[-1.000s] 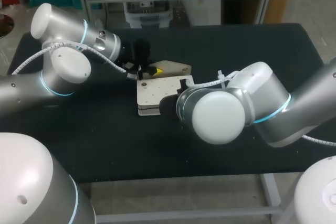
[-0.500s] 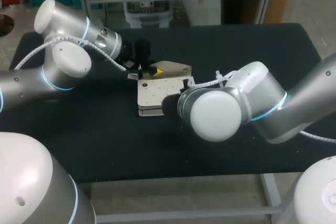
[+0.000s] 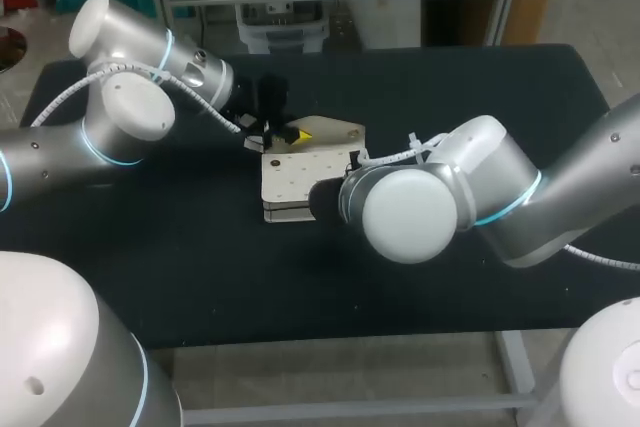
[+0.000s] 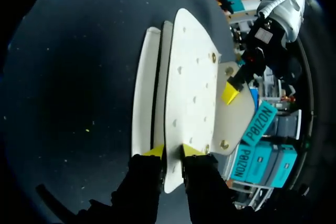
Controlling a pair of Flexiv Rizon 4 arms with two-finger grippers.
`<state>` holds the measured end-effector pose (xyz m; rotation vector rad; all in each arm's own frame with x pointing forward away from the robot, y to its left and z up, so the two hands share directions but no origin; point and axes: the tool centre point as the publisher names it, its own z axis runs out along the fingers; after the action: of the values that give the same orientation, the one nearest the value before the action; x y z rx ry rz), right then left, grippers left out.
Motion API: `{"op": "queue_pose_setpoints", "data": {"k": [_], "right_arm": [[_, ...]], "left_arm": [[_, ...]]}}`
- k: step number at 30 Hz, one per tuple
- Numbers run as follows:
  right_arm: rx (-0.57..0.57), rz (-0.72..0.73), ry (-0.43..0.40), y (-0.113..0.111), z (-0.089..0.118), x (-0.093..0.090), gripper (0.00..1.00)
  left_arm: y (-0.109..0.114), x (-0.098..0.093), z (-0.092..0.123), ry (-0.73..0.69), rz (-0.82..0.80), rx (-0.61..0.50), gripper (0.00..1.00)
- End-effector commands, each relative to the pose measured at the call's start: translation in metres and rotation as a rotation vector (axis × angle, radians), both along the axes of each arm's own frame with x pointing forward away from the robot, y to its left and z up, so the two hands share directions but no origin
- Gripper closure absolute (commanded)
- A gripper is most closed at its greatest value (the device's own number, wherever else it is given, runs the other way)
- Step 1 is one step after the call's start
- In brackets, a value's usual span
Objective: Pick up the bag, open it, inspect its contents, close it, and place it on the opposite side
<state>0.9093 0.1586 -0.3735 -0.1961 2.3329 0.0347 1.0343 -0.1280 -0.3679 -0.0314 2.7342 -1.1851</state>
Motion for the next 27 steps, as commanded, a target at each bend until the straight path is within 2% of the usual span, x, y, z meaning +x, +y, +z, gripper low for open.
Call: {"op": "queue_pose_setpoints", "data": {"k": [1,11,20,21,24,27], "right_arm": [[0.034,0.012,-0.132,-0.003,-0.004,0.001,1.00],[0.052,-0.005,-0.133,-0.004,-0.005,0.000,1.00],[0.052,-0.005,-0.133,-0.004,-0.005,0.000,1.00],[0.052,-0.005,-0.133,-0.004,-0.005,0.000,1.00],[0.052,-0.005,-0.133,-0.004,-0.005,0.000,1.00],[0.052,-0.005,-0.133,-0.004,-0.005,0.000,1.00]], "left_arm": [[-0.002,0.000,-0.006,-0.020,-0.006,-0.012,1.00],[-0.001,-0.031,-0.008,-0.252,-0.050,-0.038,1.00],[0.006,-0.053,-0.013,-0.347,-0.091,-0.066,1.00],[0.006,-0.054,-0.012,-0.348,-0.091,-0.067,0.97],[0.007,-0.054,-0.005,-0.356,-0.085,-0.075,0.61],[0.009,-0.052,0.005,-0.353,-0.083,-0.099,0.55]]}}
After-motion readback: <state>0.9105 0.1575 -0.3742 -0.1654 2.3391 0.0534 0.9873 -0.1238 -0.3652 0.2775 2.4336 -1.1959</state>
